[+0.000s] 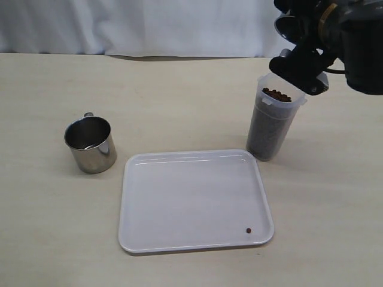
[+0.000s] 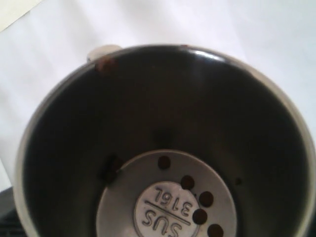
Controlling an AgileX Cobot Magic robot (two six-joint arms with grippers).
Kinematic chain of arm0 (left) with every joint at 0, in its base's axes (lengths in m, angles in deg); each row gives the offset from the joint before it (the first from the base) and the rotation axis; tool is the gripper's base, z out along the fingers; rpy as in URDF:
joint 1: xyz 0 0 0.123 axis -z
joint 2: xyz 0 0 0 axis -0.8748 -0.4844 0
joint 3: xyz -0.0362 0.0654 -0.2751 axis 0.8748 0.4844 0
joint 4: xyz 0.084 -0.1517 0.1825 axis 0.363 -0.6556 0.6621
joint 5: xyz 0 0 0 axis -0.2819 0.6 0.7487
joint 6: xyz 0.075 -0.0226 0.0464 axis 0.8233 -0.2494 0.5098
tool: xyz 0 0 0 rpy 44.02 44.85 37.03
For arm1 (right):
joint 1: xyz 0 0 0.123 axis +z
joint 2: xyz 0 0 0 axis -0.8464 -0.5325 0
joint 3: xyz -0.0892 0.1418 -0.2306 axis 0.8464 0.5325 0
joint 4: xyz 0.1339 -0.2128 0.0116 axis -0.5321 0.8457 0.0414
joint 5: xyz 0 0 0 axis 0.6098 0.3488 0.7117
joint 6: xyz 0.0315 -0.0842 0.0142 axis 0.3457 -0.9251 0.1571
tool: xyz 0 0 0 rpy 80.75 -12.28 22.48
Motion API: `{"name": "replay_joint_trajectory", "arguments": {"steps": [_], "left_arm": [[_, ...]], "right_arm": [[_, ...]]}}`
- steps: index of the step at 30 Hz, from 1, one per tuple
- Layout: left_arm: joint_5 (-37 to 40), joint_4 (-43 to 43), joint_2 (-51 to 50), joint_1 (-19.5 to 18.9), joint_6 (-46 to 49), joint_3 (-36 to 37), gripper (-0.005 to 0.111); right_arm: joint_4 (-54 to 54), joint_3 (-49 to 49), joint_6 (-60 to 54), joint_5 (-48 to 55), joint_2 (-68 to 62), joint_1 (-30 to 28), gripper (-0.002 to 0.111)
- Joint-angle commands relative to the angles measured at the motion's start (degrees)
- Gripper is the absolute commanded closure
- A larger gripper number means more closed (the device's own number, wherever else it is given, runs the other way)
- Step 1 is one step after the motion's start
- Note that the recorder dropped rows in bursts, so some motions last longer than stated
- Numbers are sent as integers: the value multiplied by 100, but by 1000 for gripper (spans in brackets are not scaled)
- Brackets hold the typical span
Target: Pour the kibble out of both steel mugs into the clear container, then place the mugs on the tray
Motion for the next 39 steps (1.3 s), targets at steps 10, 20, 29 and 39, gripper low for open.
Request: {"name": "replay_joint_trajectory", "arguments": {"steps": [10, 20, 29, 39], "left_arm": [[0, -13, 9, -11, -15, -8, 107], [0, -3, 9, -11, -15, -8, 107], [0, -3, 9, -11, -15, -8, 107], [0, -3, 9, -11, -15, -8, 107]], "right_arm": [[-875, -45, 3144, 185, 33, -3, 103], [-2205, -45, 3290, 662, 152, -86, 103], [-4412, -45, 5141, -122, 1091, -640, 103], [-8538, 1296, 4771, -3044, 2116, -580, 103]]}}
